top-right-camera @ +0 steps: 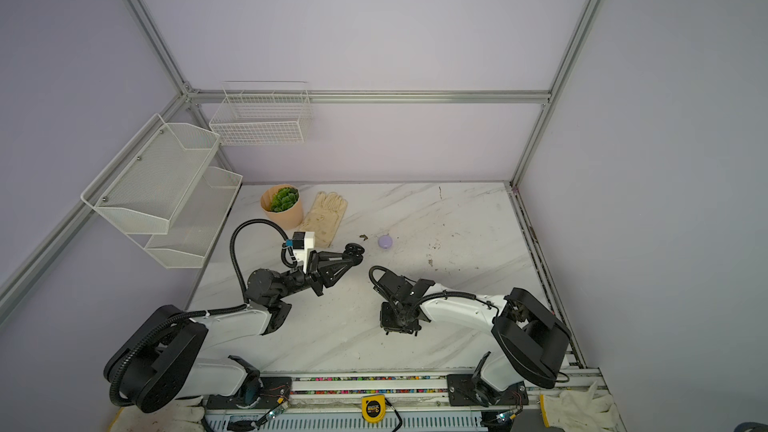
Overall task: Insert the wireless bluetooth earbuds into the charging case
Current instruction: 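Lower the open right gripper around one black earbud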
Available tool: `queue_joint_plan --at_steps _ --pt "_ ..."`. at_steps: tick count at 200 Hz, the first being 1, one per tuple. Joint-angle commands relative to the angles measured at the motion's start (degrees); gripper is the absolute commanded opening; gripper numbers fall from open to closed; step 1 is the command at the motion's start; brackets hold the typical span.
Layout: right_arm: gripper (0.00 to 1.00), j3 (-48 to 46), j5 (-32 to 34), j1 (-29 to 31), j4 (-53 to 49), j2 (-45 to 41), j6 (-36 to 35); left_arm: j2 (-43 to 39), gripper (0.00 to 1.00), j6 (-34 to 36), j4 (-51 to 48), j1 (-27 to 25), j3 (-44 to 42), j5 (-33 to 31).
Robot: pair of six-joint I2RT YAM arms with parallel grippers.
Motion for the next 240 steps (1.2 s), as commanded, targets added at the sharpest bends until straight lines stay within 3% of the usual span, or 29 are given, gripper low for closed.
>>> queue_joint_plan --at_steps 1,240 --pt "0.27 1.0 1.8 0.4 -3.5 0.6 -0.6 -0.3 0.00 -0.2 3.9 0.0 -1.4 -0.8" --pt "0.18 3.8 1.6 1.1 -2.2 3.7 -2.7 -0.7 0.00 -0.8 3.9 0.0 -1.5 -1.0"
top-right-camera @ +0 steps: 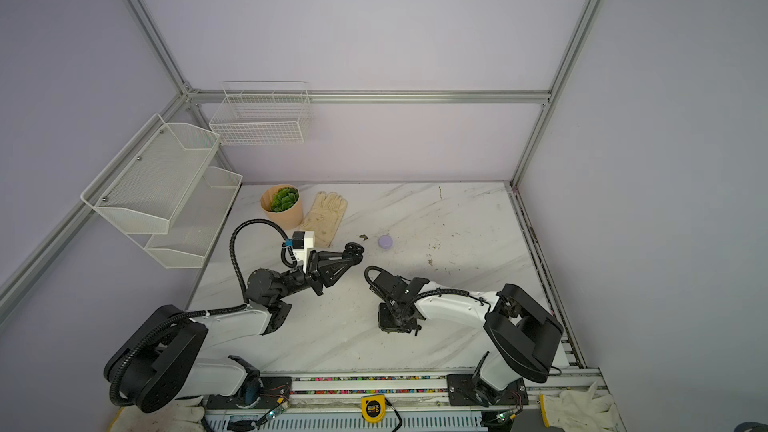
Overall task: Insert the wireless bluetooth earbuds into the charging case
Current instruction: 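Lower the open right gripper around one black earbud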
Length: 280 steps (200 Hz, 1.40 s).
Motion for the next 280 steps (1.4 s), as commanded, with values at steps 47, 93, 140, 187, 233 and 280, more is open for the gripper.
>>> queue_joint_plan --at_steps 47,93,140,187,233,280 --pt "0.15 2.0 1.1 0.4 -1.6 1.0 -0.7 -0.7 0.00 -0.3 3.9 0.0 -1.6 -0.5" --pt "0.12 1.8 1.2 0.4 -2.1 0.3 -0.9 -0.5 0.00 -0.5 3.9 0.0 -1.4 -0.5" --pt "0.09 1.1 1.5 0.4 -2.4 -0.6 -0.7 -0.4 0.00 -0.5 3.9 0.0 -1.4 -0.5" --pt "0.18 -0.2 1.0 0.4 -1.7 -2.4 -0.1 0.0 0.00 -0.6 4.0 0.0 -1.0 -0.4" --pt "0.25 1.7 0.7 0.4 -2.5 -0.6 -2.4 0.1 0.00 -0.8 3.9 0.2 -0.8 -0.3" --pt "0.42 7.0 3.4 0.4 -7.1 1.9 -15.4 0.3 0.00 -1.1 3.9 0.3 -0.5 -0.1"
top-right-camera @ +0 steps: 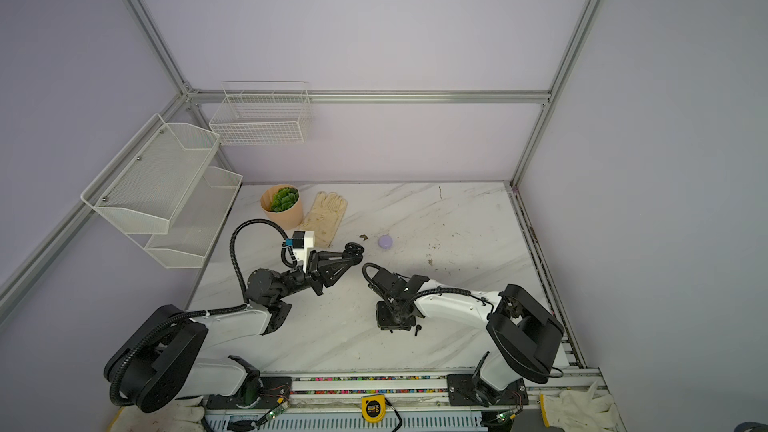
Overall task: Insert the wireless bluetooth earbuds into the charging case
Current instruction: 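Lower the open right gripper around one black earbud, then close the right gripper on the black earbud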
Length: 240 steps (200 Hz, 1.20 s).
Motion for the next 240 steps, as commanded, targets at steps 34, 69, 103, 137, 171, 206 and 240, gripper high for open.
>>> queue_joint_plan --at_steps 34,69,103,137,171,206,240 --pt "0.43 5.4 5.4 0.3 -8.5 1.6 -17.6 0.0 0.00 -0.3 3.9 0.3 -0.6 0.1" --pt "0.46 3.4 5.4 0.7 -8.6 -1.2 -16.7 -0.2 0.00 -0.4 3.9 0.4 -0.5 -0.1" --pt "0.52 2.9 4.7 3.0 -7.2 -0.8 -16.5 0.5 0.00 -1.3 3.9 0.4 0.1 0.6" --pt "0.53 2.3 5.3 4.4 -6.4 1.4 -16.6 -0.1 0.00 -1.0 4.0 0.4 -0.2 0.5" --pt "0.52 2.3 6.9 4.6 -6.9 2.7 -17.1 -0.2 0.00 -1.1 3.9 0.4 -0.2 0.5" --pt "0.48 3.1 9.5 4.6 -7.5 4.3 -17.0 -0.2 0.00 -1.1 4.0 0.5 -0.1 0.5" --pt "0.45 4.0 10.4 4.6 -7.6 5.4 -16.8 -0.5 0.00 -1.2 4.0 0.5 -0.2 0.6"
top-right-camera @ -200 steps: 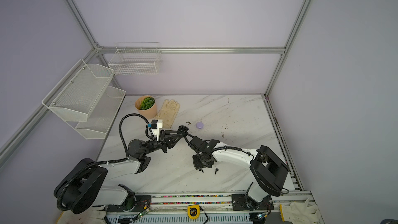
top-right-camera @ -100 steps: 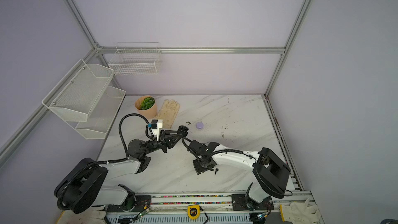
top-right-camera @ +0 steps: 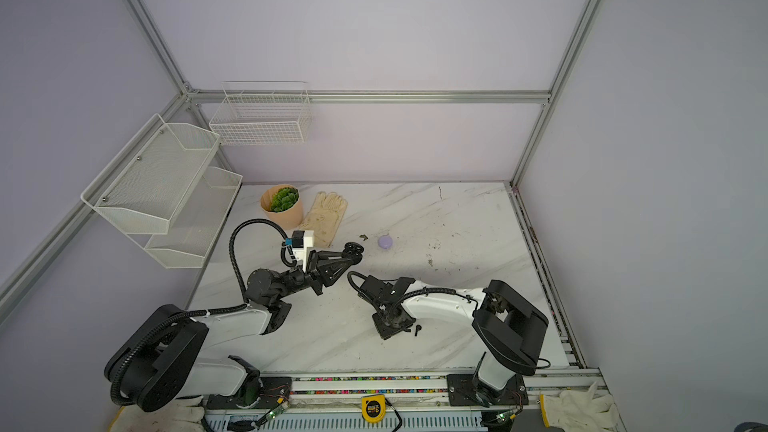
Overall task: Insert the wireless bluetooth earbuds into the charging case
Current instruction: 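Close the right gripper on the black earbud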
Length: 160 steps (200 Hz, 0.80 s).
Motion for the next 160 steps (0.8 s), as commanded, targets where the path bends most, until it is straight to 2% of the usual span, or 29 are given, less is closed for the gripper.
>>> queue_joint_plan --at_steps 1,83,160 --pt "0.45 1.1 2.4 0.3 -1.3 0.9 -0.4 -0.8 0.00 -0.4 3.4 0.4 -0.2 0.5" --pt "0.42 2.6 2.1 0.3 0.0 1.9 1.6 -1.4 0.00 -0.4 3.4 0.5 -0.4 0.6" --pt "0.32 1.9 1.4 0.1 1.0 2.2 3.7 -1.5 0.00 -0.6 3.4 0.5 -0.5 0.6"
